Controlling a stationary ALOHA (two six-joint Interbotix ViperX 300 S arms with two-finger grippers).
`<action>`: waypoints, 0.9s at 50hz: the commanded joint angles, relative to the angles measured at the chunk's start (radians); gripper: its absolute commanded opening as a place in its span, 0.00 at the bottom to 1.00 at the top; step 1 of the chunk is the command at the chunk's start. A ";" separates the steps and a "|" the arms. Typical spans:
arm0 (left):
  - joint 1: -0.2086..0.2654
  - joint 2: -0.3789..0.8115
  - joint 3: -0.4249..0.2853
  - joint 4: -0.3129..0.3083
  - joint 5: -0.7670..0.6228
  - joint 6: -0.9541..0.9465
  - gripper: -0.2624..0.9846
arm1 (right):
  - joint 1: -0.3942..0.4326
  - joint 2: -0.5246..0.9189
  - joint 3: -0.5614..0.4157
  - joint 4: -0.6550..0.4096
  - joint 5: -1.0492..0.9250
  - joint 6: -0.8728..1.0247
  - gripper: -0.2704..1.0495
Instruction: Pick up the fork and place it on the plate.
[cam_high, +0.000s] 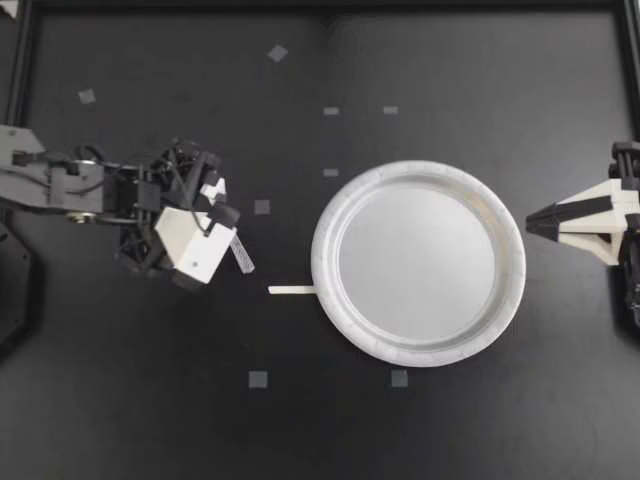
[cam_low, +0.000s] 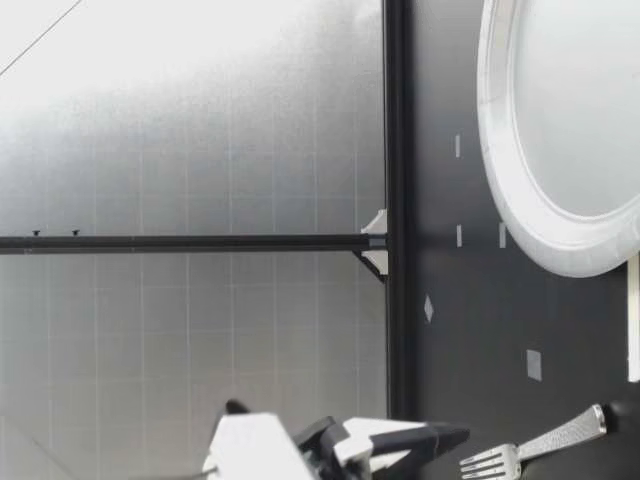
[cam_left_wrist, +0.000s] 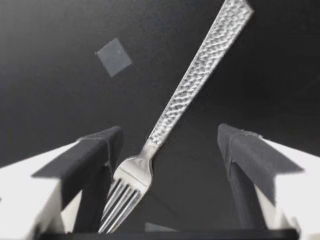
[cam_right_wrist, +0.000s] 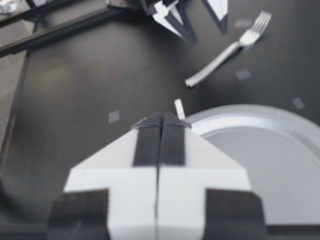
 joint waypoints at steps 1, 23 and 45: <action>0.029 0.002 -0.025 -0.002 -0.008 0.000 0.75 | -0.006 0.002 -0.003 0.000 -0.014 0.008 0.13; 0.064 0.058 -0.009 -0.008 -0.046 -0.006 0.74 | 0.000 0.003 0.008 0.002 -0.026 0.015 0.13; 0.097 0.087 -0.018 -0.009 -0.078 -0.003 0.67 | 0.008 0.000 0.021 0.002 -0.038 0.035 0.13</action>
